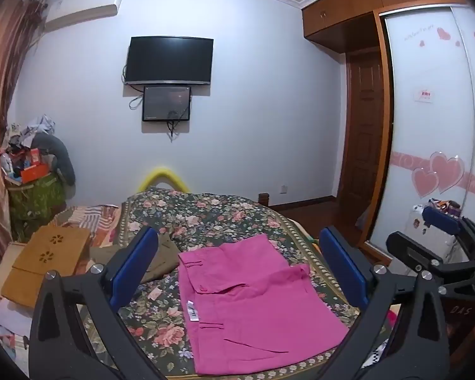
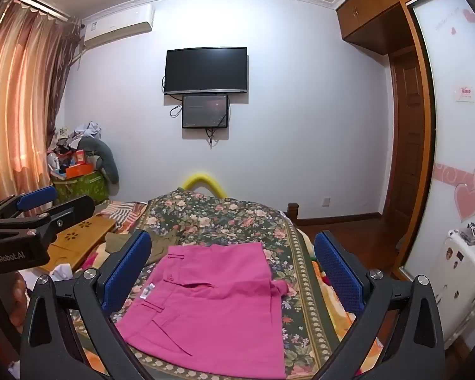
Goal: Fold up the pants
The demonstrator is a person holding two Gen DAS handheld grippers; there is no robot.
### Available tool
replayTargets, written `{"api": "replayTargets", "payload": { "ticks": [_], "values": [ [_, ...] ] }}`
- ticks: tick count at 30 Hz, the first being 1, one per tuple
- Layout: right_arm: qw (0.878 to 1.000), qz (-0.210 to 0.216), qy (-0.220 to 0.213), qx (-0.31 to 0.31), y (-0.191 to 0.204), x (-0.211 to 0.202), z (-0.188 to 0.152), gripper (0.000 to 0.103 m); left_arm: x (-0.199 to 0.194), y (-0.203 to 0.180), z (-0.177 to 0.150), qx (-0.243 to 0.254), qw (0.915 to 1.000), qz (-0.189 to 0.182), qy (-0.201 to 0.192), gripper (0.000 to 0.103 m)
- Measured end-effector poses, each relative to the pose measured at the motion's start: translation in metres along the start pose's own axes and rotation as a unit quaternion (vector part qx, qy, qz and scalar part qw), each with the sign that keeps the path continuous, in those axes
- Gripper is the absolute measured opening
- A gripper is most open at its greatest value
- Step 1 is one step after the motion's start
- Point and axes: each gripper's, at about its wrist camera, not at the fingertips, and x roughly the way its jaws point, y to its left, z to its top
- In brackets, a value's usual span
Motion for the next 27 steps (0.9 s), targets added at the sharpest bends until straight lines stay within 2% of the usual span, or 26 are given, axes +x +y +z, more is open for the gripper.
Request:
{"api": "replayTargets", "payload": {
  "ticks": [3,5,10,12,27],
  "values": [
    [1.0,-0.001,0.002,0.0,0.0,0.0,0.0,0.102,0.001,0.005,0.0,-0.015,0.9998,-0.014,0.008,0.103],
    [1.0,-0.001,0.001,0.0,0.0,0.0,0.0,0.102,-0.005,0.018,0.001,-0.034,0.9993,-0.018,-0.002,0.103],
    [1.0,-0.005,0.002,-0.006,0.0,0.001,-0.001,0.102,0.003,0.015,-0.008,-0.005,0.9999,0.0,0.009,0.103],
    [1.0,-0.005,0.004,-0.006,-0.001,0.001,-0.001,0.102,0.003,0.001,-0.004,0.008,0.9999,0.004,0.011,0.103],
    [1.0,-0.01,0.005,0.0,0.005,0.003,-0.002,0.102,0.01,0.0,-0.009,0.004,0.9999,0.003,0.012,0.103]
  ]
}}
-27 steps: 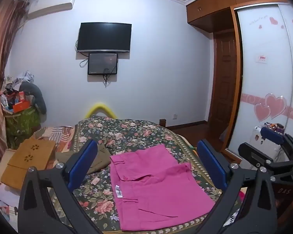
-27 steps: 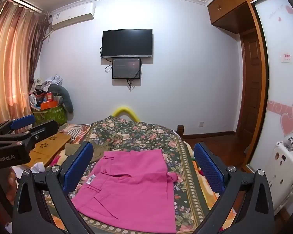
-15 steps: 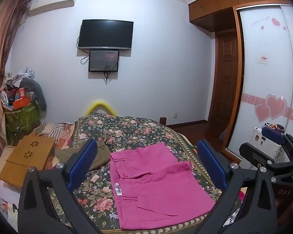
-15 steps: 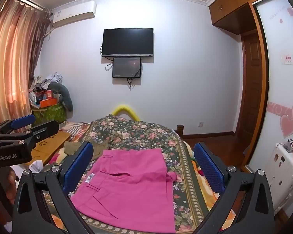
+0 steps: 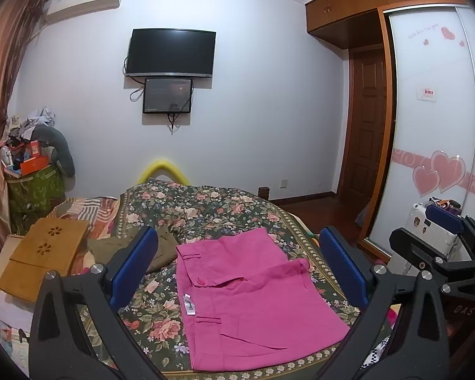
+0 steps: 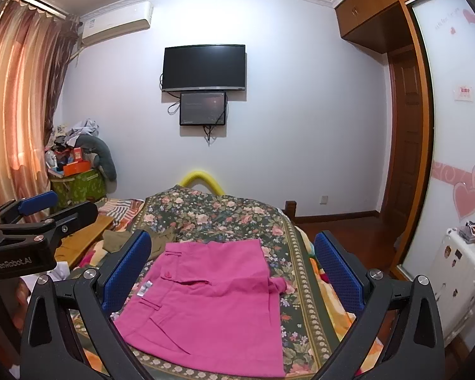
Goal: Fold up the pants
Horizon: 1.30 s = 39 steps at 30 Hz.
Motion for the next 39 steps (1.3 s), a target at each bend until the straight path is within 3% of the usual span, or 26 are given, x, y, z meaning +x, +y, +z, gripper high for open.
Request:
{"api": "replayTargets", "payload": {
  "ticks": [39],
  "values": [
    [1.0,-0.002,0.01,0.007,-0.0039,0.0031,0.0044,0.102,0.0038,0.0013,-0.0002,0.004,1.0,0.005,0.004,0.103]
  ]
}}
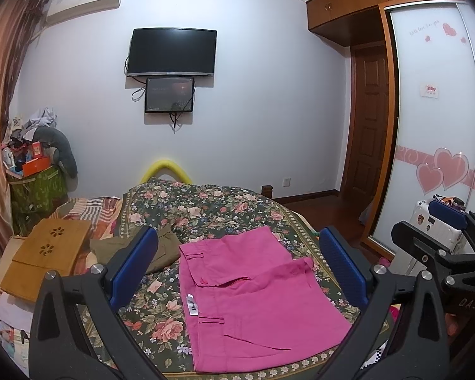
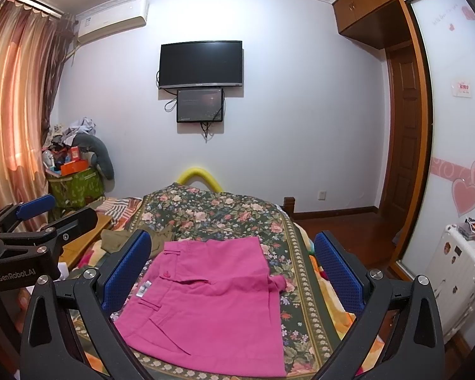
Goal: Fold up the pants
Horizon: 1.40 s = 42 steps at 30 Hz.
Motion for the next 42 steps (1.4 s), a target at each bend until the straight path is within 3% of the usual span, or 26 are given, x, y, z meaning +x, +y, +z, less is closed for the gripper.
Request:
{"api": "replayTargets", "payload": {
  "ticks": [29,35,42],
  "values": [
    [1.0,-0.011,-0.002,0.002,-0.002,0.005,0.001,0.103,0.011,0.003,-0.001,-0.007,0.9998,0.015,0.007,0.103],
    [1.0,-0.014,0.019,-0.008,-0.013,0.024,-0.004,0.103,0.042,0.01,-0.008,0.0,0.9988,0.02,0.045,0.103],
    [0.995,-0.032,0.092,0.008,-0.045,0.075,-0.032,0.102,0.109,0.034,-0.037,-0.017,0.99,0.034,0.136,0.103]
  ]
}}
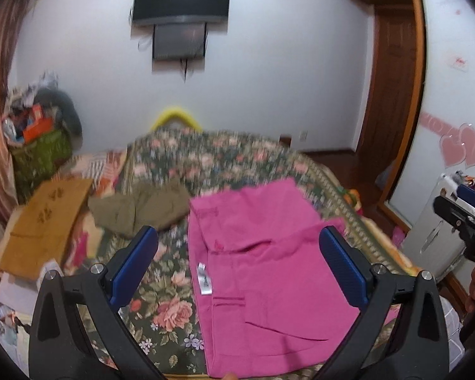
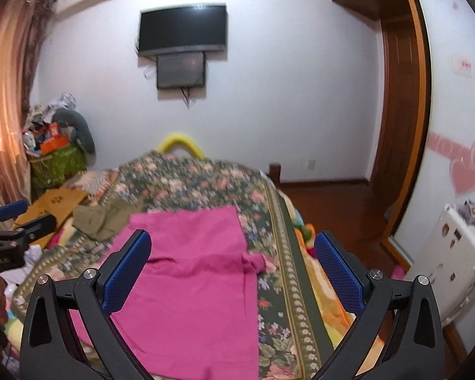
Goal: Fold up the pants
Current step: 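Lower both tools to the pink trousers' leg hems and grasp them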
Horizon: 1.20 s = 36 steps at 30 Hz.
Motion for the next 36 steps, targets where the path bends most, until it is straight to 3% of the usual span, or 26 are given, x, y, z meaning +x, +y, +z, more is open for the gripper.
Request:
{"api": "replayTargets", "payload": {
  "ticks": [2,6,10,15,17,18,21,24,26,28,30,34,36],
  "values": [
    [1.0,-0.004,0.023,-0.005,-0.006,0.014,-0.006,0.102,0.024,0.007,-0.005,-0.003,0.9995,0.015,0.029,0.103],
    [0.997,-0.005,0.073,-0.015,-0.019,0.048,-0.017,0.102,0.074,0.025,-0.016,-0.011,0.9955,0.012,0.093,0.103],
    [0.992,0.014,0.122,-0.019,-0.029,0.081,-0.028,0.102,0.119,0.032,-0.025,0.007,0.9881,0.034,0.15,0.103],
    [0.985,0.058,0.162,-0.027,-0.032,0.113,-0.043,0.102,0.154,0.036,-0.034,0.017,0.9782,-0.001,0.207,0.103],
    [0.982,0.071,0.175,-0.025,-0.032,0.126,-0.048,0.102,0.168,0.037,-0.036,0.027,0.9733,0.001,0.228,0.085],
    [0.98,0.078,0.183,-0.021,-0.032,0.133,-0.051,0.1,0.176,0.037,-0.037,0.031,0.9697,-0.001,0.242,0.081],
    [0.973,0.094,0.212,-0.006,-0.037,0.155,-0.059,0.088,0.192,0.044,-0.038,0.015,0.964,-0.017,0.265,0.077],
    [0.964,0.109,0.241,0.011,-0.039,0.178,-0.067,0.078,0.201,0.043,-0.038,0.016,0.9614,-0.031,0.273,0.066],
    [0.959,0.117,0.257,0.018,-0.039,0.19,-0.072,0.069,0.206,0.041,-0.038,0.024,0.9593,-0.045,0.278,0.05],
    [0.954,0.123,0.273,0.023,-0.039,0.202,-0.076,0.061,0.213,0.041,-0.039,0.003,0.9509,-0.09,0.296,0.04],
    [0.95,0.13,0.284,0.025,-0.038,0.211,-0.08,0.054,0.22,0.044,-0.042,-0.018,0.9453,-0.102,0.309,0.04],
    [0.95,0.135,0.281,0.024,-0.036,0.22,-0.084,0.052,0.232,0.047,-0.049,-0.024,0.9432,-0.081,0.321,0.037],
    [0.951,0.137,0.277,0.029,-0.036,0.218,-0.084,0.042,0.232,0.049,-0.049,-0.034,0.9427,-0.079,0.322,0.037]
  ]
}}
